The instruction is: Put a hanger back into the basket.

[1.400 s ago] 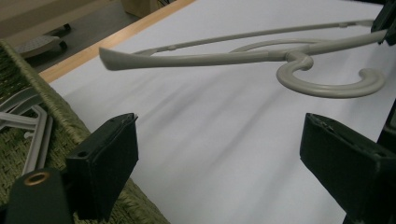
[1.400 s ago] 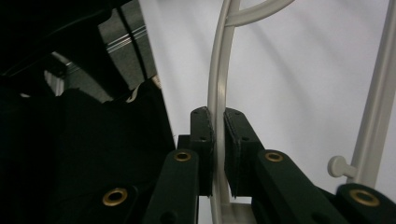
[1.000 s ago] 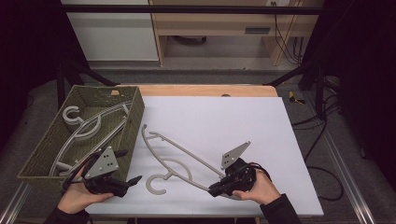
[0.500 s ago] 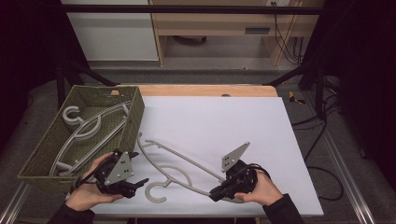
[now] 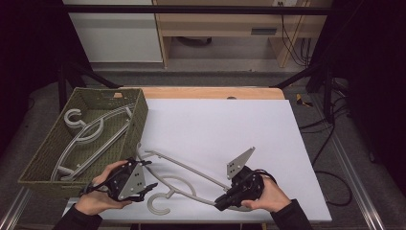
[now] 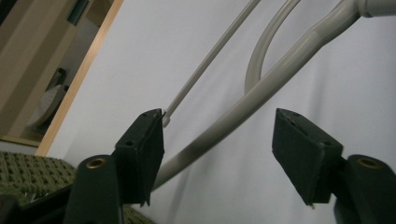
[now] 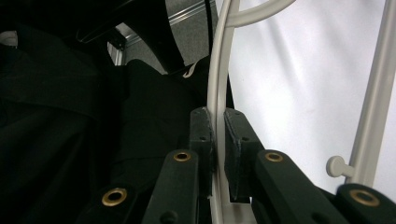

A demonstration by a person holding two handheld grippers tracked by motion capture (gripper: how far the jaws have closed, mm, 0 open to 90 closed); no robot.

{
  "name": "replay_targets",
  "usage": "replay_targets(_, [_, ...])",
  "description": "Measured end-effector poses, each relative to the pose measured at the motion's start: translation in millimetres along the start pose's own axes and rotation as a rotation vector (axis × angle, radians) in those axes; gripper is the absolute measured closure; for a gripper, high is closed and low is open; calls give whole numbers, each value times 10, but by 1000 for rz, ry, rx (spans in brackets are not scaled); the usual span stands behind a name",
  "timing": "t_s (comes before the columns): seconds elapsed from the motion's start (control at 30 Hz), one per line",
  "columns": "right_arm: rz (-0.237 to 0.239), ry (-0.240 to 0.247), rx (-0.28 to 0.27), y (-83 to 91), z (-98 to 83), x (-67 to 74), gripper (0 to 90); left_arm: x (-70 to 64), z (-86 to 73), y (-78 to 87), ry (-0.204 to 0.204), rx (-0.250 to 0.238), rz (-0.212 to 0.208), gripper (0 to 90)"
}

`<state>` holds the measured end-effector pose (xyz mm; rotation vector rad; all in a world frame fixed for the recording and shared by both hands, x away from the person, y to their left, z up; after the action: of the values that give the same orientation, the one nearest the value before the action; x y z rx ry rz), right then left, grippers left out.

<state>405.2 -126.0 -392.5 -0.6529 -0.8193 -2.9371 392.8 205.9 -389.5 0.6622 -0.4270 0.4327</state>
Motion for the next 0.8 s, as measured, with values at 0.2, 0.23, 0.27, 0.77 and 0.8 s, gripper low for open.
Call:
replay_targets(0.2, [13, -8, 8, -6, -3, 4, 826, -67, 20, -43, -81, -7, -20, 525])
replay_targets(0.23, [20, -11, -1, -9, -8, 4, 826, -79, 18, -47, -89, -9, -24, 541])
replay_targets(0.27, [23, -11, -1, -6, -10, 5, 826, -86, 17, -50, -103, -11, -27, 556])
replay_targets(0.77, [45, -2, -4, 31, -2, 14, 822, -132, 5, -73, -181, 15, -47, 666])
replay_targets(0.8, [39, 3, -10, 40, -1, 9, 822, -134, 6, -72, -182, 14, -45, 673])
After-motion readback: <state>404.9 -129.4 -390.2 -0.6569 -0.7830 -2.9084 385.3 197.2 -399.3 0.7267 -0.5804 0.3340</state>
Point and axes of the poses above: each handheld gripper's, and its own axes: y roughly backward along the jaws, z roughly out of its top, x roughly to its left, the point moved 1 cm from there along -y, roughly forward along the jaws, and after that the axes turned 15 degrees about -x, right-handed, at the moved point
